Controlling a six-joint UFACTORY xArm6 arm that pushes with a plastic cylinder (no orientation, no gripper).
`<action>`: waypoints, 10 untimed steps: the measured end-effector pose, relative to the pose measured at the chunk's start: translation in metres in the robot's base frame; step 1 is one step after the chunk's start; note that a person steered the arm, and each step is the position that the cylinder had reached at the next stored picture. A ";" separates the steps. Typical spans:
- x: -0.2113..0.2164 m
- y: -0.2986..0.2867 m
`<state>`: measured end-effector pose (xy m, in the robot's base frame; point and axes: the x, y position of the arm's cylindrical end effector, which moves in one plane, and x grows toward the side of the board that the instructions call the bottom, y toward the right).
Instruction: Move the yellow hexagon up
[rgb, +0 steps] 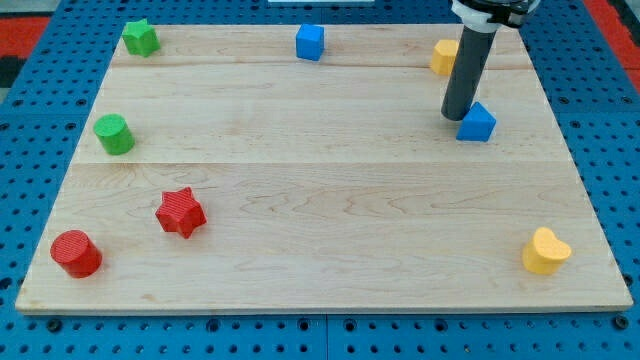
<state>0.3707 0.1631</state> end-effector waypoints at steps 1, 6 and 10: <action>0.009 0.004; -0.069 -0.004; -0.100 -0.004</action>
<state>0.2704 0.1591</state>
